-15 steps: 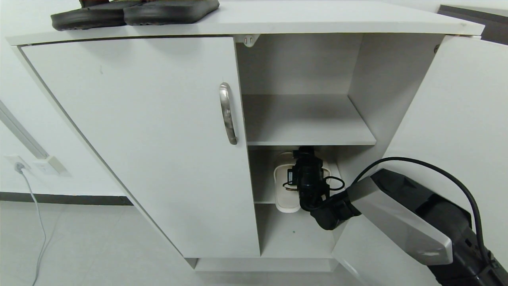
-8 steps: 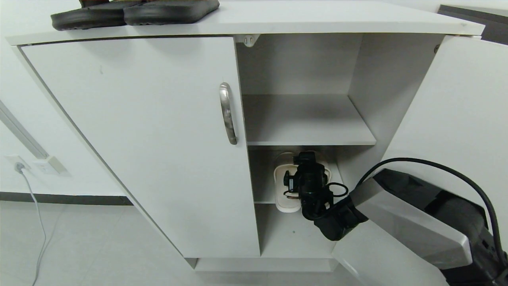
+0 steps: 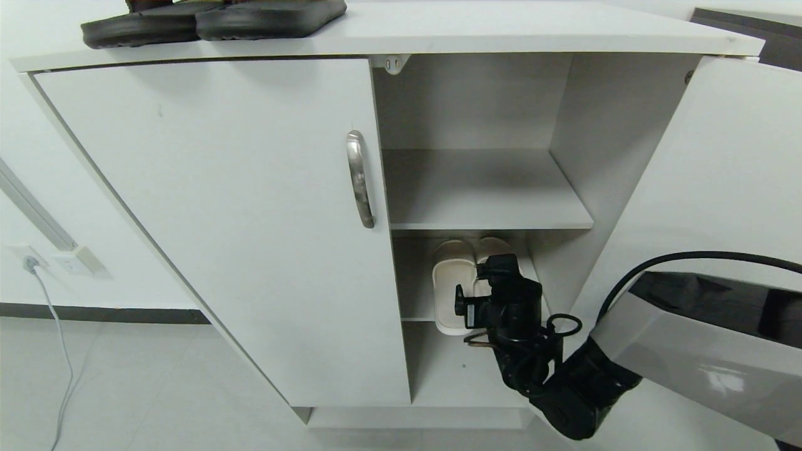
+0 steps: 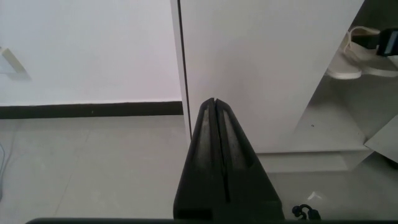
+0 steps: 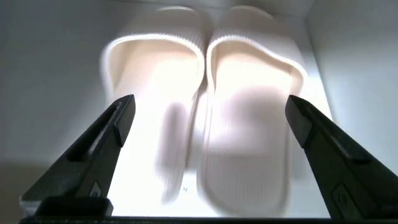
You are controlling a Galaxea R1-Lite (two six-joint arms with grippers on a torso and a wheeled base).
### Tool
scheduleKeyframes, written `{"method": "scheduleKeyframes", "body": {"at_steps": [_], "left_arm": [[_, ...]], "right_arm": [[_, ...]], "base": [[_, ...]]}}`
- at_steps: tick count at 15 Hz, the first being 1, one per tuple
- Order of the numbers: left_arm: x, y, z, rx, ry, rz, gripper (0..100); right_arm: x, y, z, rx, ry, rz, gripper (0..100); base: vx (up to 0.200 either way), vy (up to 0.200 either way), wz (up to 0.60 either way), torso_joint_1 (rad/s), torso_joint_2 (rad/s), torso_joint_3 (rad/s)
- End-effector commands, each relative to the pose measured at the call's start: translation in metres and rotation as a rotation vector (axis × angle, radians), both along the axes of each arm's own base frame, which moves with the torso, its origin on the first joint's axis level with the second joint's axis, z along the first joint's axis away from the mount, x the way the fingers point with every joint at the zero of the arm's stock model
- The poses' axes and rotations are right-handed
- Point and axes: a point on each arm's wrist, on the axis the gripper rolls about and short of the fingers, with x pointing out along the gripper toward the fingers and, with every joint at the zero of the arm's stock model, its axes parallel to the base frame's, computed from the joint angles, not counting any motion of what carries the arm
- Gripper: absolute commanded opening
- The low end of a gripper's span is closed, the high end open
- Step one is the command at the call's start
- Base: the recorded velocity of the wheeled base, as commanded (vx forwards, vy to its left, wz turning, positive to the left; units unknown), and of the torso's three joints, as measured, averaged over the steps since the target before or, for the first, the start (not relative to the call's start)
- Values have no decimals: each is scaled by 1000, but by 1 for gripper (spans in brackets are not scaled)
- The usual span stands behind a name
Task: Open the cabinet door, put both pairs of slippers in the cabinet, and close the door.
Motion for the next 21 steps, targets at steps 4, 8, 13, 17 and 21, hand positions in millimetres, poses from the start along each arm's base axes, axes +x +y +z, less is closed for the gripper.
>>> {"method": "scheduleKeyframes", "body": {"at_steps": [4, 8, 13, 17, 21], "left_arm": [[0, 0, 0, -3, -1, 1, 0], [0, 0, 0, -1, 1, 0, 0], [0, 0, 0, -3, 2, 0, 0], [0, 0, 0, -13, -1, 6, 0], [0, 0, 0, -16, -1, 1, 0]], "right_arm": [[-45, -4, 17, -2, 5, 67, 100], [-49, -2, 17, -2, 5, 79, 100], [-56, 1, 15, -14, 13, 98, 100], [-59, 1, 14, -19, 18, 104, 100], [-62, -3, 13, -20, 19, 102, 100]], "base": [[0, 0, 0, 0, 0, 0], [0, 0, 0, 0, 0, 0], [-200, 0, 0, 2, 5, 3], [-50, 0, 0, 2, 1, -1], [0, 0, 0, 0, 0, 0]]}}
